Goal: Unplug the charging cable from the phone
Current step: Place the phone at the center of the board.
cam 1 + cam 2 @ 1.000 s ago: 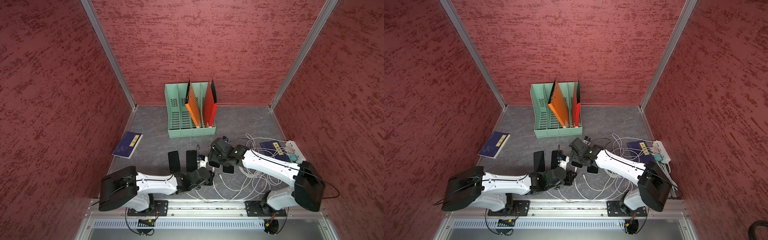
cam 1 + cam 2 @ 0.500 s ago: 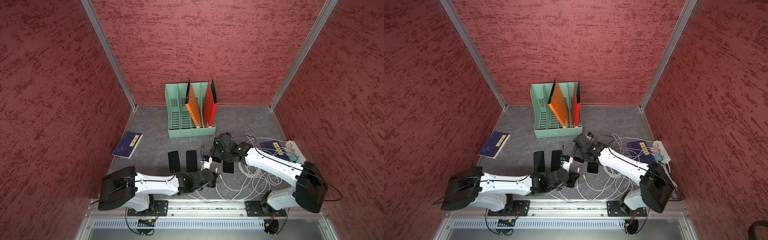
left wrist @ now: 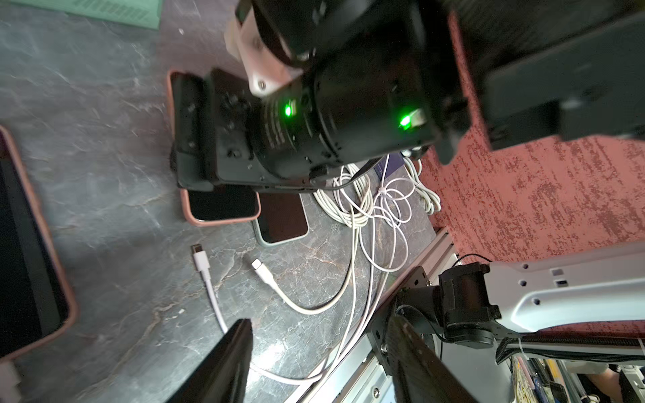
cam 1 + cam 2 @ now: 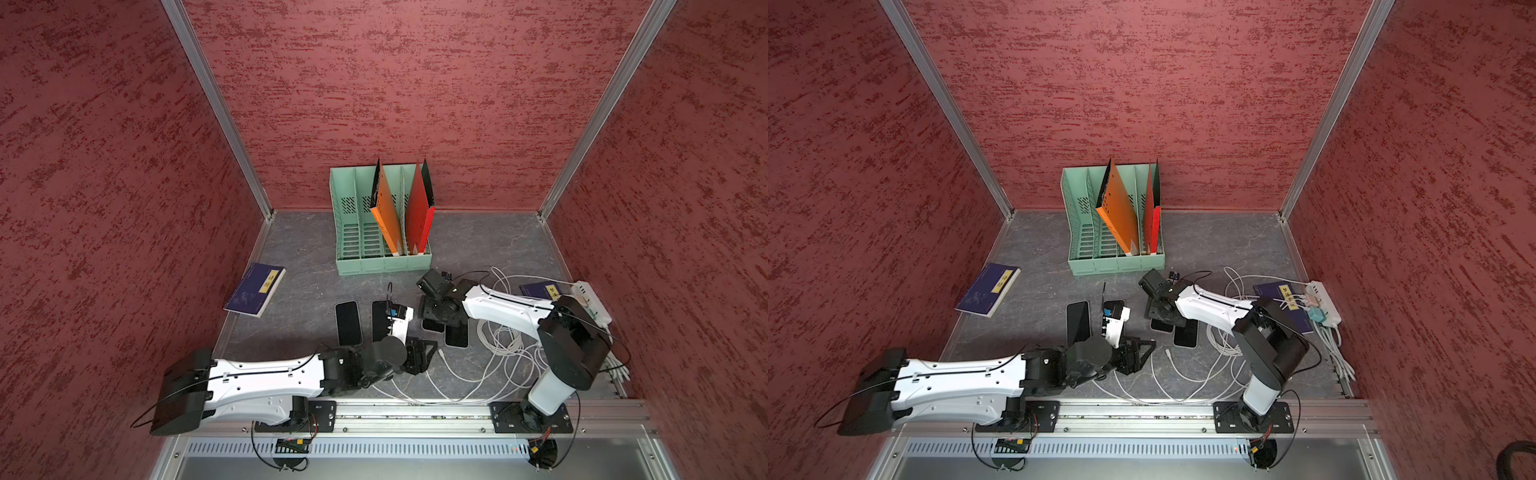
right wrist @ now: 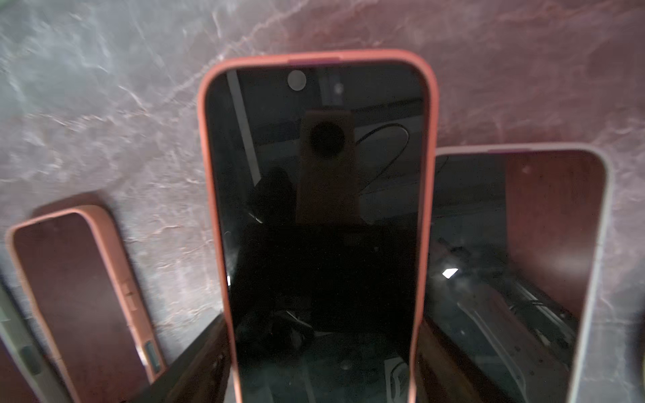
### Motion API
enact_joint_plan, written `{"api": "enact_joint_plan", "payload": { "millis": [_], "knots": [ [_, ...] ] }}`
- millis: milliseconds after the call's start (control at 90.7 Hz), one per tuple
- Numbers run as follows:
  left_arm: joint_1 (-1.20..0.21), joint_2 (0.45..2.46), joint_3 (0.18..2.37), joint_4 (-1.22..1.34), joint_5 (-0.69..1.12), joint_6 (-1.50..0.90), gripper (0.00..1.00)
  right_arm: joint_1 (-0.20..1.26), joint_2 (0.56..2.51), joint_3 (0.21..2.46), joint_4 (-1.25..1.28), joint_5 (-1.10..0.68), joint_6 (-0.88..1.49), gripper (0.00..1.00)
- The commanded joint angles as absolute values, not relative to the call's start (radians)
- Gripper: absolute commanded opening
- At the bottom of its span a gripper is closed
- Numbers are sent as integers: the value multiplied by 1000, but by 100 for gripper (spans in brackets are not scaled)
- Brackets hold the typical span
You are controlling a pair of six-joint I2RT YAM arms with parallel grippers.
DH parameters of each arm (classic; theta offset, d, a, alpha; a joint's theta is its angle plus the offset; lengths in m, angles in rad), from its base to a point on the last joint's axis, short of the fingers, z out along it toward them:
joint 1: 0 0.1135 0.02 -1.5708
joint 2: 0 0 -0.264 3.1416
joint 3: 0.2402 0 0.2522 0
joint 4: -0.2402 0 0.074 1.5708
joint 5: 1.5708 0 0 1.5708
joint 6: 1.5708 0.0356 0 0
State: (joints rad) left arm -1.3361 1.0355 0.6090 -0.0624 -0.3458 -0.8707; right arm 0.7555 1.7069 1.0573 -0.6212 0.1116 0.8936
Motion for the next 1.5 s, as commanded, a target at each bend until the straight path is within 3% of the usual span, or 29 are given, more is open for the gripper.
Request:
{"api": "enact_joint_plan", "payload": {
  "millis": [0,275,661,1091,1488],
  "knots": [
    [-1338,919,583,-219,-478,-838,70,762,1725,1089,-610,122,848,25],
    [-1286,741,551,-308,-589,-832,72,798,1788,1106,-614,123,829,28],
    [-1273,772,560,-299,-567,-827,73,839,1857,1153,-741,260,813,30],
    [-1248,737,550,-339,-578,-836,77,961,1889,1183,-769,234,875,32],
    [-1221,745,536,-376,-558,-881,82,966,1924,1203,-761,210,889,41]
  ]
}}
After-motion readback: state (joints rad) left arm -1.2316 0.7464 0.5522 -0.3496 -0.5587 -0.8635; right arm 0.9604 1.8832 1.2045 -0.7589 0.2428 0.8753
